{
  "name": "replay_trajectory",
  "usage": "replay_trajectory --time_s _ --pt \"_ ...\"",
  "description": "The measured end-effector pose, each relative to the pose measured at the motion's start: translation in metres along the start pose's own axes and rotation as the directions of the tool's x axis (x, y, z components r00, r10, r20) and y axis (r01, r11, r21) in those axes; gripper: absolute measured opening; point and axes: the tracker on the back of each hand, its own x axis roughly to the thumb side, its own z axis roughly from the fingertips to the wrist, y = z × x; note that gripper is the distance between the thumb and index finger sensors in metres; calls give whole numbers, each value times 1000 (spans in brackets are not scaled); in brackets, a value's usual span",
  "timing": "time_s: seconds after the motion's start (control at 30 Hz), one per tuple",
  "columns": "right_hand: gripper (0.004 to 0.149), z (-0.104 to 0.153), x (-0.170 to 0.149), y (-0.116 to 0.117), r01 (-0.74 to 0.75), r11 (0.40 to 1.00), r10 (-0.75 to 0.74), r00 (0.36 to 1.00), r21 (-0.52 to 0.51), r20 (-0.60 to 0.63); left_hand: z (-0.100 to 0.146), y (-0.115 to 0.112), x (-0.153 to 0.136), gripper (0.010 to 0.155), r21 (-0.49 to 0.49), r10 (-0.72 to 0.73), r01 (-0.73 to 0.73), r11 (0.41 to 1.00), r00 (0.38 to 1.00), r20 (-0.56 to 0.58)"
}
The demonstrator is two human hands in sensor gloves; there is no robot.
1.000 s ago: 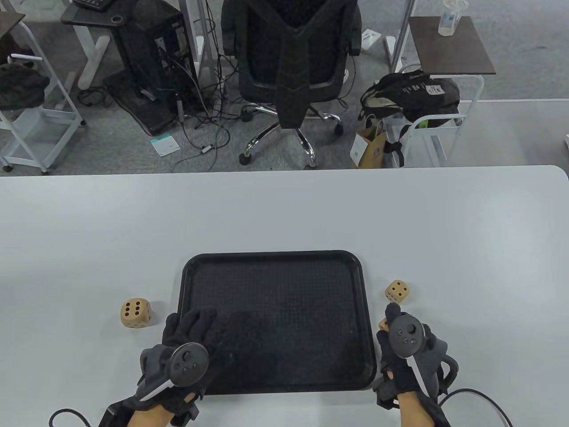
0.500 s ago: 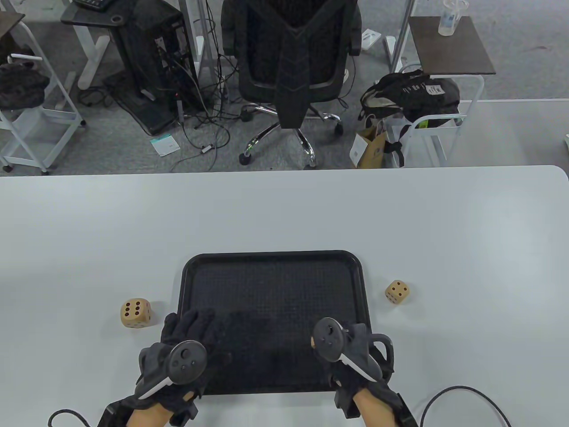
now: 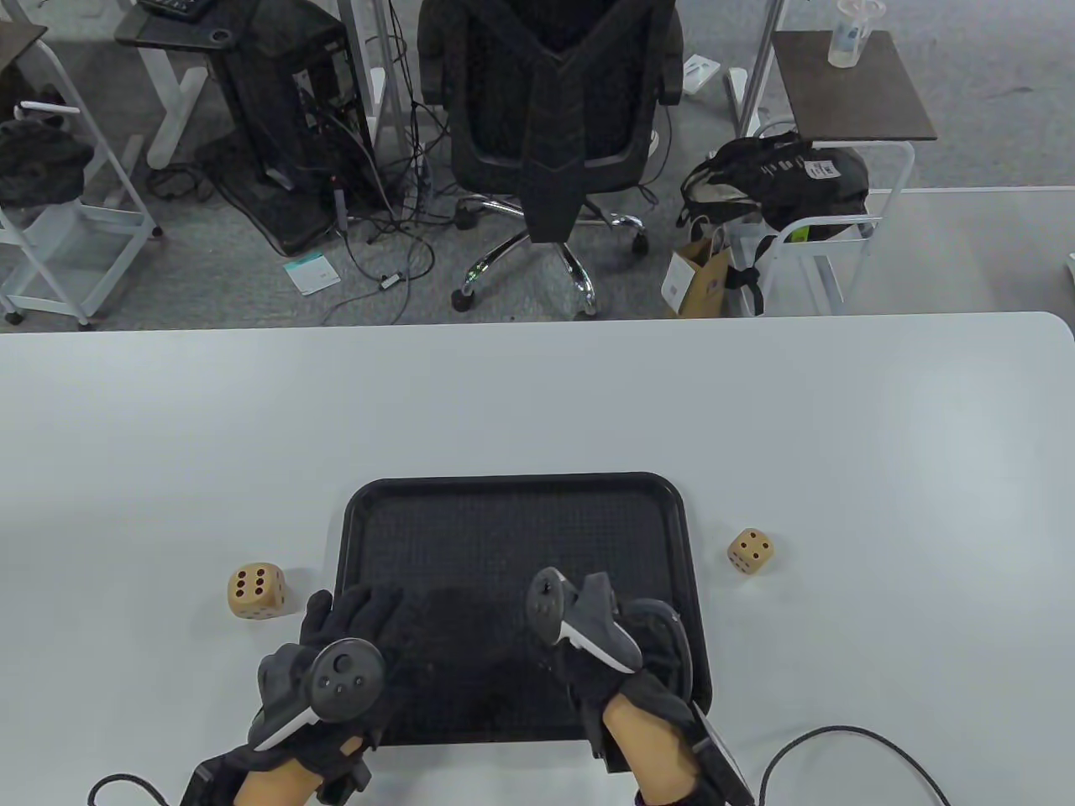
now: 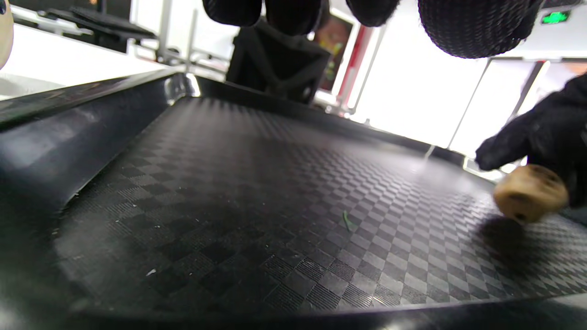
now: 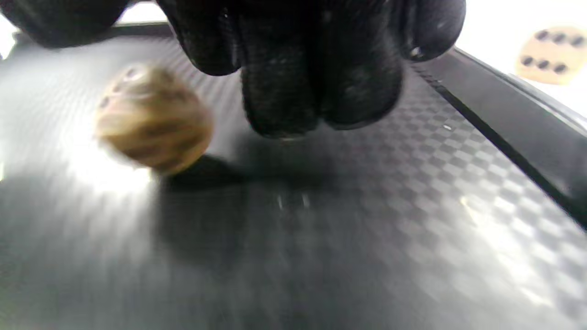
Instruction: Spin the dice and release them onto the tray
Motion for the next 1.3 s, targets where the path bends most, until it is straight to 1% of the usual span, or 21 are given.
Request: replay_trajectory --time_s 0.03,0.07,0.13,0.23,0.3,0.37,0.47,0.53,0.6,0.67,0.77,0.9,1.03,1.1,1.17,1.2,1.3 --pt "75 -2 -10 -8 94 996 -94 995 4 -20 0 0 0 74 1 2 -2 1000 1000 0" --pt "75 -3 -16 -12 153 988 -153 988 -5 -37 0 1 -1 74 2 4 -4 1000 1000 0" --pt "75 -2 -32 -23 205 976 -211 974 -74 -84 0 1 -1 74 4 9 -9 1000 1000 1" --pt "75 1 -50 -34 208 967 -227 965 -145 -132 0 1 -1 74 4 12 -12 1000 1000 1" --pt "75 1 -64 -41 229 952 -266 948 -205 -176 0 1 -1 74 4 12 -12 1000 1000 -1" --pt "77 -1 -77 -44 234 942 -289 930 -242 -226 0 1 -2 74 4 13 -13 1000 1000 -1" --pt "80 -7 -98 -45 228 936 -306 903 -267 -301 1 2 -2 74 7 17 -17 1000 1000 -2" --pt "81 -11 -114 -43 228 936 -317 876 -268 -364 1 2 -3 74 6 20 -20 1000 1000 -4" --pt "83 -16 -133 -37 242 940 -328 838 -242 -436 0 1 -4 74 2 20 -20 1000 1000 -7" --pt "84 -19 -150 -32 257 935 -347 806 -245 -480 -1 0 -5 74 -3 18 -18 1000 1000 -10" --pt "83 -24 -170 -25 266 935 -352 768 -234 -535 -1 0 -6 74 -8 23 -23 1000 1000 -11" --pt "86 -31 -190 -11 371 902 -429 695 -222 -577 -1 -2 -7 74 -16 21 -22 1000 1000 -18" --pt "87 -39 -196 -5 355 910 -412 712 -216 -568 -2 -4 -11 74 -29 25 -26 999 999 -32" --pt "88 -43 -197 -2 377 902 -429 713 -212 -555 -3 -4 -12 74 -28 28 -29 999 999 -35" --pt "84 -47 -198 3 429 880 -467 702 -205 -537 -3 -3 -13 74 -26 35 -37 999 999 -39" --pt "83 -49 -198 6 450 876 -469 708 -176 -528 -3 -3 -14 74 -23 38 -39 999 998 -40" --pt "79 -51 -197 10 368 917 -388 732 -154 -561 -3 -1 -15 74 -13 44 -44 999 998 -40"
